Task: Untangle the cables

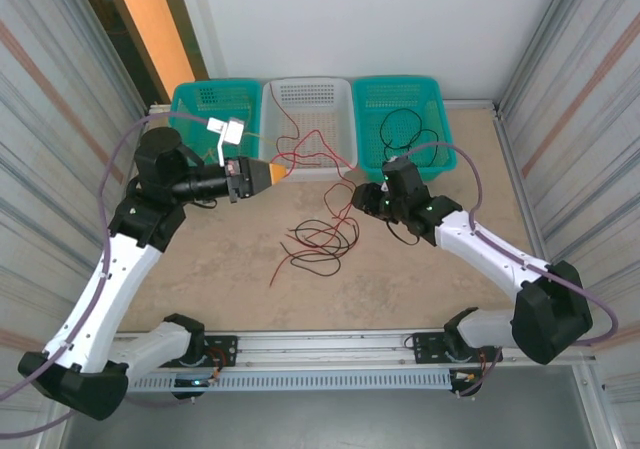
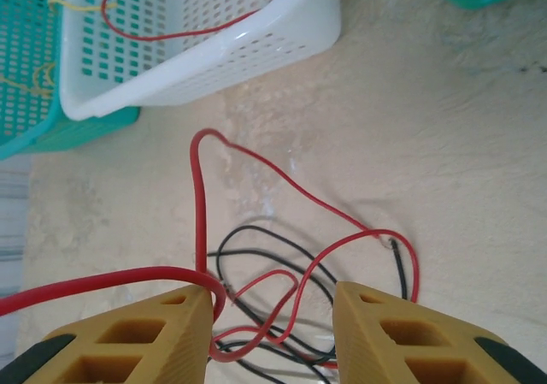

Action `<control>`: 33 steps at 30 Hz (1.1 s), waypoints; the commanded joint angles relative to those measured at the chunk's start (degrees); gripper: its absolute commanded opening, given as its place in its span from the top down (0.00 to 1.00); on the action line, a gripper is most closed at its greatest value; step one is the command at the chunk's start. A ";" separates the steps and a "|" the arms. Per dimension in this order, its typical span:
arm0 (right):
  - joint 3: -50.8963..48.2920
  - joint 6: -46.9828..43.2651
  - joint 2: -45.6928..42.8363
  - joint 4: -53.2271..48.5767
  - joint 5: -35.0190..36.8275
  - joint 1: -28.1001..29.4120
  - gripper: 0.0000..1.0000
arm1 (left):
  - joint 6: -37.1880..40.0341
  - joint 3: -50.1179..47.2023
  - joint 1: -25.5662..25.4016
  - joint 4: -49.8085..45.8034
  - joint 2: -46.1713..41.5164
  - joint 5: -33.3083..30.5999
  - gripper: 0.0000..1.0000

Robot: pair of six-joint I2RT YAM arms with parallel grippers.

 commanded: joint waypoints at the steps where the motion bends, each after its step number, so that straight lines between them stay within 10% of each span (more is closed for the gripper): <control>1: -1.25 0.98 2.08 -0.09 -0.42 -0.75 0.62 | -4.56 0.24 1.94 7.43 -2.79 3.07 1.00; 13: -4.90 3.05 9.34 -0.40 0.07 0.25 0.42 | -8.57 2.40 5.20 11.01 -4.03 4.78 1.00; 33: 7.66 -5.19 -12.89 -2.31 4.99 8.42 0.26 | -10.00 0.13 5.40 13.46 -3.66 5.11 1.00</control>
